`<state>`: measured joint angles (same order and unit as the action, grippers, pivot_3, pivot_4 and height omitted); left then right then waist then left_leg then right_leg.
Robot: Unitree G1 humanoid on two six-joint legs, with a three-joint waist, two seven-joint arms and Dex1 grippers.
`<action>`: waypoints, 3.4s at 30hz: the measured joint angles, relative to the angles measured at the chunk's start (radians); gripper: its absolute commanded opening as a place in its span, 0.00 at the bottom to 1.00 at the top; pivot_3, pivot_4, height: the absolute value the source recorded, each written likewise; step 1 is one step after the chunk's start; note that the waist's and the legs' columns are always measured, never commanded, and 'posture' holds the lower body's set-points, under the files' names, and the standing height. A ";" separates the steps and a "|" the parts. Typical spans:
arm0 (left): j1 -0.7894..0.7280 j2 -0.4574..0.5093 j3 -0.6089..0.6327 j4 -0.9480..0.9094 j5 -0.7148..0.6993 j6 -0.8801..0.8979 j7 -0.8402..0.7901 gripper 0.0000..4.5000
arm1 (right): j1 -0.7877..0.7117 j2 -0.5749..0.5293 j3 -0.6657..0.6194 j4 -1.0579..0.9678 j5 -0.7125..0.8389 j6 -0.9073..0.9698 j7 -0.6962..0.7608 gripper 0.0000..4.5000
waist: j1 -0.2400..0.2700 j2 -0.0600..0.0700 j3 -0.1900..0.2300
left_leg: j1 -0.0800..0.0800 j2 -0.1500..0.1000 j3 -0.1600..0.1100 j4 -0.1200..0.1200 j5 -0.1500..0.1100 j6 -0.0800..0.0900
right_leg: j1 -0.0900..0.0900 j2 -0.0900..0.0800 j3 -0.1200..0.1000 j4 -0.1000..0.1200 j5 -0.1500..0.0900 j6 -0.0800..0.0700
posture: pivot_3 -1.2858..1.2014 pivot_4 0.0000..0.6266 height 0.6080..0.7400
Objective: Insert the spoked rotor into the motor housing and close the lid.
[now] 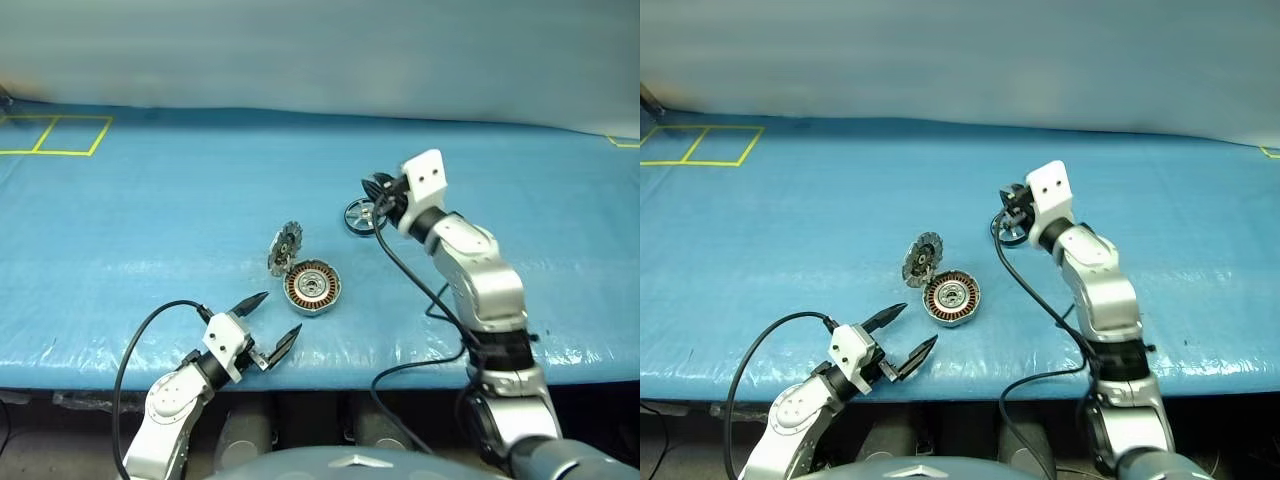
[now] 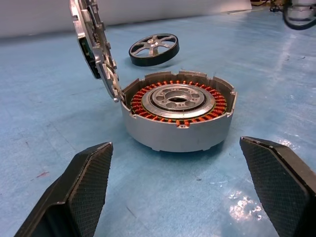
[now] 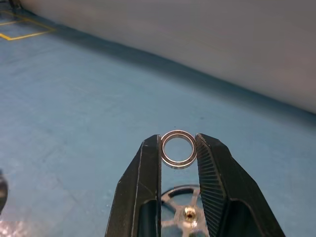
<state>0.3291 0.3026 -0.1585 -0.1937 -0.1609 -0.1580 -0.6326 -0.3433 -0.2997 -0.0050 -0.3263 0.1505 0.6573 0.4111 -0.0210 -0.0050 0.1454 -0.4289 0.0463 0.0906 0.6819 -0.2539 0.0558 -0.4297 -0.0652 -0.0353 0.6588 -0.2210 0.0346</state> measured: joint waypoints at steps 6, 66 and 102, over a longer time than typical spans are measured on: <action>-0.005 0.001 0.000 0.000 -0.011 0.002 0.000 1.00 | 0.235 0.008 0.101 -0.211 0.037 0.153 -0.019 0.15 | -0.008 0.000 0.000 | 0.001 0.001 -0.001 0.001 0.000 -0.001 | -0.001 -0.001 -0.001 0.000 -0.003 0.004 | 0.52 0.24 1.00; 0.008 0.016 -0.009 -0.011 -0.055 0.105 0.007 1.00 | 0.183 0.111 0.283 -0.276 0.071 0.386 -0.188 0.01 | 0.002 0.000 0.001 | -0.002 -0.001 -0.006 0.000 -0.001 -0.002 | -0.003 -0.008 -0.008 -0.005 -0.001 -0.001 | 0.52 0.24 1.00; 0.007 0.022 -0.010 -0.011 -0.046 0.105 0.018 1.00 | 0.192 0.123 0.349 -0.205 0.104 0.385 -0.173 0.01 | 0.001 0.000 0.001 | -0.002 -0.001 -0.007 -0.002 -0.002 0.000 | 0.000 -0.006 -0.009 -0.013 0.001 0.002 | 0.52 0.24 1.00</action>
<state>0.3363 0.3248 -0.1681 -0.2050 -0.2065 -0.0531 -0.6144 -0.1511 -0.1771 0.3442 -0.5314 0.2543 1.0428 0.2385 -0.0201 -0.0053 0.1459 -0.4311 0.0457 0.0834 0.6796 -0.2561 0.0555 -0.4295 -0.0711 -0.0447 0.6458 -0.2204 0.0365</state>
